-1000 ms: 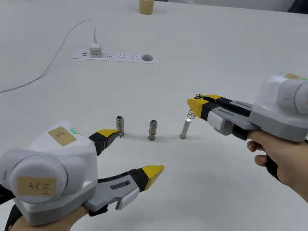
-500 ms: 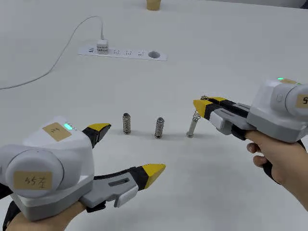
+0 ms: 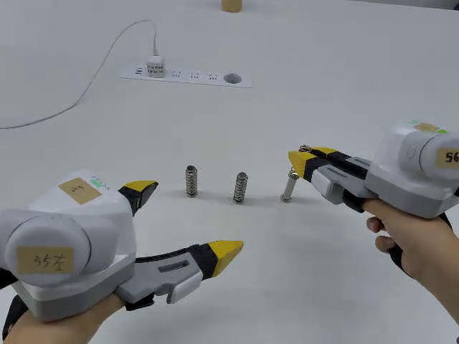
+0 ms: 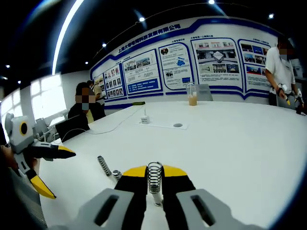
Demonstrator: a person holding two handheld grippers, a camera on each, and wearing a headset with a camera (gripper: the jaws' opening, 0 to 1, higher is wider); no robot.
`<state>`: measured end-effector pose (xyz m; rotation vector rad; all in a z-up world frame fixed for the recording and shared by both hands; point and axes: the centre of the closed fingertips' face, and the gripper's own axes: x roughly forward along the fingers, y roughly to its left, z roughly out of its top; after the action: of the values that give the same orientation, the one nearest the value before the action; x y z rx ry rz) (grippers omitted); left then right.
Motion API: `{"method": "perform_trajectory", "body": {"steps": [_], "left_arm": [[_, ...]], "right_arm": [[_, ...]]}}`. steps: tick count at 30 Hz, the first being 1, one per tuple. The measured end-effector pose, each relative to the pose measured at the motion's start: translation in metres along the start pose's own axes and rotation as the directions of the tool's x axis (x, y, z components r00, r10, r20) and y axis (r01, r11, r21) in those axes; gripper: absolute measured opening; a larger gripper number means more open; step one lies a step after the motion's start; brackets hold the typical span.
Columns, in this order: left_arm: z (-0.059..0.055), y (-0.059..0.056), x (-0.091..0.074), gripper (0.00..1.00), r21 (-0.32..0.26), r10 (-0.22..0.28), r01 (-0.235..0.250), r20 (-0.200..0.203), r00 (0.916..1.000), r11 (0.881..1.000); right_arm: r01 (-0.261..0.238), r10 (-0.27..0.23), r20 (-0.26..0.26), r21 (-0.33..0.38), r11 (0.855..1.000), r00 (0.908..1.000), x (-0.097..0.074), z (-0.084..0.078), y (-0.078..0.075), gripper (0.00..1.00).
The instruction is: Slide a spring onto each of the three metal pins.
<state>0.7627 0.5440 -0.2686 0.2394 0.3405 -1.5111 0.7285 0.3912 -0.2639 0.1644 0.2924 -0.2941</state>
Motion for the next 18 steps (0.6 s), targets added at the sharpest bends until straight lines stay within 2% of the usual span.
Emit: {"method": "perform_trajectory", "body": {"steps": [10,18], "left_arm": [[-0.001,0.003,0.000,0.82,-0.005,0.011,-0.011,-0.004,0.9999,1.000],[-0.001,0.003,-0.001,0.80,-0.003,0.013,-0.013,-0.002,0.9999,1.000]], "right_arm": [[0.012,-0.012,-0.001,-0.006,1.000,0.9999,0.002,-0.008,0.001,0.12],[0.017,-0.019,-0.025,-0.084,0.996,0.9995,0.004,-0.018,0.003,0.12]]}}
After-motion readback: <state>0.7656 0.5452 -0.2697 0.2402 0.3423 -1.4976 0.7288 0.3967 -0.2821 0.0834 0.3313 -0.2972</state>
